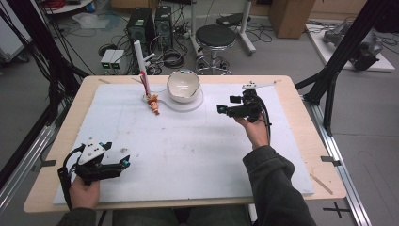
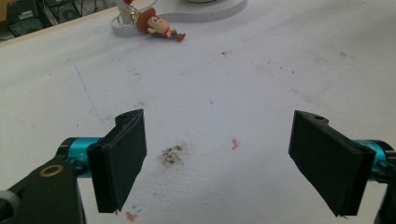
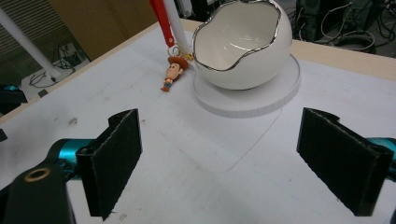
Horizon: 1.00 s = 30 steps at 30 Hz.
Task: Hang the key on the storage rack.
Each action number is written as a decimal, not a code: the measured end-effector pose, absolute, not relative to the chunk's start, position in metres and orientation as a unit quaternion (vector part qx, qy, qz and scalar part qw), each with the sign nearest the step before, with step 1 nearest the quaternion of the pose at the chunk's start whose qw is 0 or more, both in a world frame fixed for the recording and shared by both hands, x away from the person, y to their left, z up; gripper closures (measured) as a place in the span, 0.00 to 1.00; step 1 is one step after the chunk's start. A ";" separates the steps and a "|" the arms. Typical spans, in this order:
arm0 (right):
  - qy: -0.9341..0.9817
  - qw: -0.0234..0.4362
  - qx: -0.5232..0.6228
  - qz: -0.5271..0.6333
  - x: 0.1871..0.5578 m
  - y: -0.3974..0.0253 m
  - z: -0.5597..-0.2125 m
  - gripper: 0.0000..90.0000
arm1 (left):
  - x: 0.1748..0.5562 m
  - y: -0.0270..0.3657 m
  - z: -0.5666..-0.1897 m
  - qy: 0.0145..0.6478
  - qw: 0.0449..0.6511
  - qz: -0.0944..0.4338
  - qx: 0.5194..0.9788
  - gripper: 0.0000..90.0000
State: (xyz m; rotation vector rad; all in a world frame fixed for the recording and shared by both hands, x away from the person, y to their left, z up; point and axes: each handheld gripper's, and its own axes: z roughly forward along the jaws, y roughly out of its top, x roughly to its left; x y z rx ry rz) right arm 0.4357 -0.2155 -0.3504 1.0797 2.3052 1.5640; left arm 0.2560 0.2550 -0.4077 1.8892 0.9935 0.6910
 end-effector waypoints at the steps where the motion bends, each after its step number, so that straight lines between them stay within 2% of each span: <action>1: 0.769 0.077 0.360 0.522 0.435 -0.217 -0.351 0.14 | 0.256 0.255 -0.408 0.399 0.434 0.278 0.758 0.22; 30: 0.768 0.095 0.370 0.515 0.392 -0.265 -0.373 0.14 | 0.256 0.255 -0.408 0.400 0.434 0.276 0.758 0.22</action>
